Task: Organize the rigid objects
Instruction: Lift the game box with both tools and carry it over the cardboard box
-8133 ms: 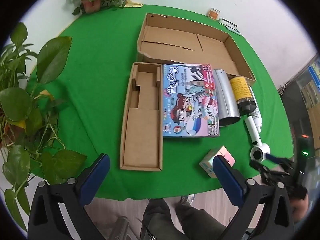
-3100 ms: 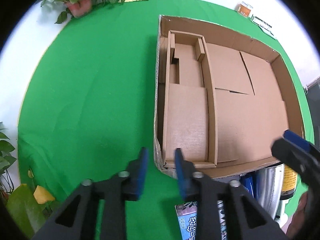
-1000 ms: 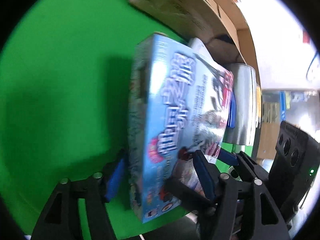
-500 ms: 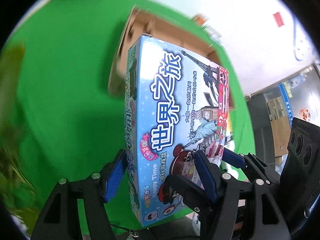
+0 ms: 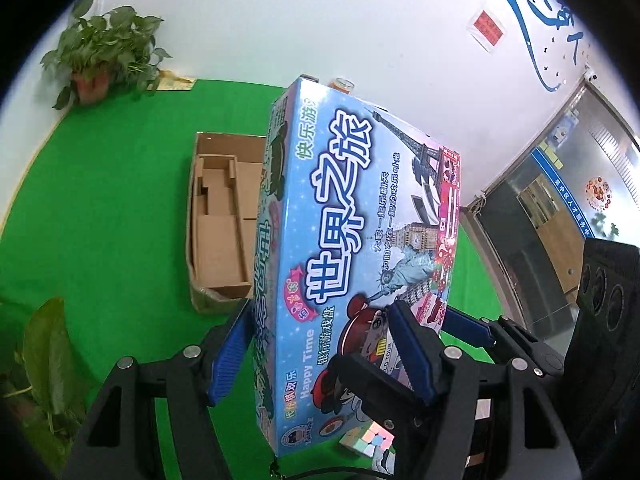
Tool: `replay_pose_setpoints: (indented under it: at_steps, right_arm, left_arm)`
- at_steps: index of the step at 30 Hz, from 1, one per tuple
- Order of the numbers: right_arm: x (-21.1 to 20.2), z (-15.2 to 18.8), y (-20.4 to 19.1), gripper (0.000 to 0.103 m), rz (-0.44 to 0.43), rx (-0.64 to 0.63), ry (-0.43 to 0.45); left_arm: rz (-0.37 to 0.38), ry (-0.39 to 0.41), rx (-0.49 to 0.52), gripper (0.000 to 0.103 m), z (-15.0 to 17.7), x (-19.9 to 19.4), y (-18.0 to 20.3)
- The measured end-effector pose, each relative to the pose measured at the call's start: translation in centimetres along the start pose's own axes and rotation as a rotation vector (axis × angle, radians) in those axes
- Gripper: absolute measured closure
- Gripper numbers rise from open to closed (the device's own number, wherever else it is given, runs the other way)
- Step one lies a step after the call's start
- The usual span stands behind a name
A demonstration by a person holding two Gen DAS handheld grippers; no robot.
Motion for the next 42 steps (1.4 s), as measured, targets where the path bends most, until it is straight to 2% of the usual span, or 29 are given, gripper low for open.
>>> replay_pose_setpoints:
  at_steps: [9,17,25,30,37,42]
  right_arm:
    - [0.5,-0.7,1.6,0.013,-0.012,0.033,-0.012]
    - [3.8,-3.4,2.8,0.013,-0.052,0.046,-0.061]
    - [11.3,-7.0,5.4,0.013,-0.142,0.036,-0.153]
    - [16.8,-7.9,8.1,0.013,-0.151,0.058,-0.217]
    - [23.3,-8.0,11.2,0.013,-0.173,0.096,-0.333]
    - [27.7,-5.7,11.8,0.013,-0.192,0.131,-0.447]
  left_arm:
    - [-0.028,-0.036,0.028,0.035,-2.7,2.7,2.0]
    - [-0.076,-0.083,-0.007,0.035,-5.4,6.6,1.6]
    - [-0.169,-0.149,-0.024,0.035,-8.3,12.2,0.1]
    - [-0.179,-0.208,-0.045,0.035,-9.3,16.5,-0.9]
    - [-0.199,-0.315,-0.073,0.035,-8.7,21.0,-2.0]
    - [-0.226,-0.424,-0.092,0.036,-6.1,23.1,-3.1]
Point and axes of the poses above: each gripper's, at about its wrist camera, not at the fingertips, and x roughly the way its jaws point, y to its right, z to its underside, the point moved 6 cm from there along x, roughly the way its jaws point, and after that the axes turned 3 degrees about -z, right-handed, at the moved point
